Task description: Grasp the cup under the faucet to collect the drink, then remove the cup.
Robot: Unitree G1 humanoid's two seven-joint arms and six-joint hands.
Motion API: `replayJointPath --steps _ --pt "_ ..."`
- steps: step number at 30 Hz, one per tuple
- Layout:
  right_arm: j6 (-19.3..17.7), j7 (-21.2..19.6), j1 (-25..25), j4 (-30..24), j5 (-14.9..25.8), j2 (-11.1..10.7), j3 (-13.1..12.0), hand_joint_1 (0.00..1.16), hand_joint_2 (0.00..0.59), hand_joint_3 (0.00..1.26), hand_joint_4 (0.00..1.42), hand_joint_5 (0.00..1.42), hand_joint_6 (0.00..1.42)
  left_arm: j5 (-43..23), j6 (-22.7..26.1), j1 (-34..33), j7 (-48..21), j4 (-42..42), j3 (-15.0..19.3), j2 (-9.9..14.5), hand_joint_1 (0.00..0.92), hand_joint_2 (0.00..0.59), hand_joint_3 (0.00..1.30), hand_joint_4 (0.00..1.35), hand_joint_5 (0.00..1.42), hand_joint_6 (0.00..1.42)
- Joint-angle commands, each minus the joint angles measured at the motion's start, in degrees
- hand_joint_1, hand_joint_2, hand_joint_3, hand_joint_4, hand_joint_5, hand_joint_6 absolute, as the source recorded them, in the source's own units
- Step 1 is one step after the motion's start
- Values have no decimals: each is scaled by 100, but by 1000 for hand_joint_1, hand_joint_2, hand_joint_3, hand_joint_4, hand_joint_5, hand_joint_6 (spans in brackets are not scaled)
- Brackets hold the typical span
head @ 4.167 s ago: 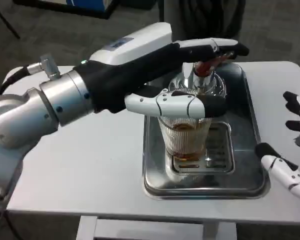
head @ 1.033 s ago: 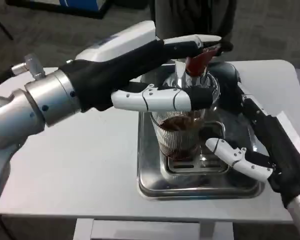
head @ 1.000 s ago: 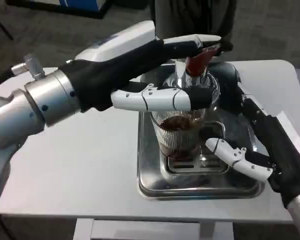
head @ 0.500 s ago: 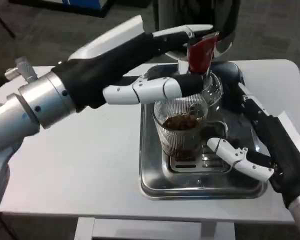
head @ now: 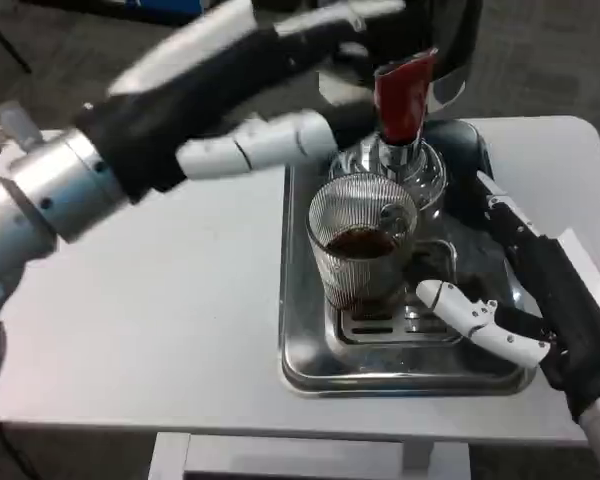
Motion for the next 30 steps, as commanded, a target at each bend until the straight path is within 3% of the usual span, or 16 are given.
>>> replayJointPath --steps 1,9,17,23,30 --pt "7 -42 61 -144 59 39 21 541 275 86 72 122 143 -179 40 -21 118 -221 215 0 0 105 162 151 260 253" --pt "5 -47 102 -180 54 47 31 541 275 86 76 126 143 -335 169 43 151 -525 424 34 0 106 182 183 287 282" --pt "14 -31 125 -246 78 52 34 541 275 86 76 132 144 -611 435 1017 228 -1645 1286 336 0 107 222 230 329 320" --pt "11 -41 139 -262 94 59 40 541 275 86 76 133 146 -721 511 1878 343 -2071 1842 334 0 107 226 238 339 335" --pt "11 -37 152 -277 108 50 38 541 275 86 76 133 165 -488 253 2816 422 -2388 2309 365 0 107 234 238 342 339"
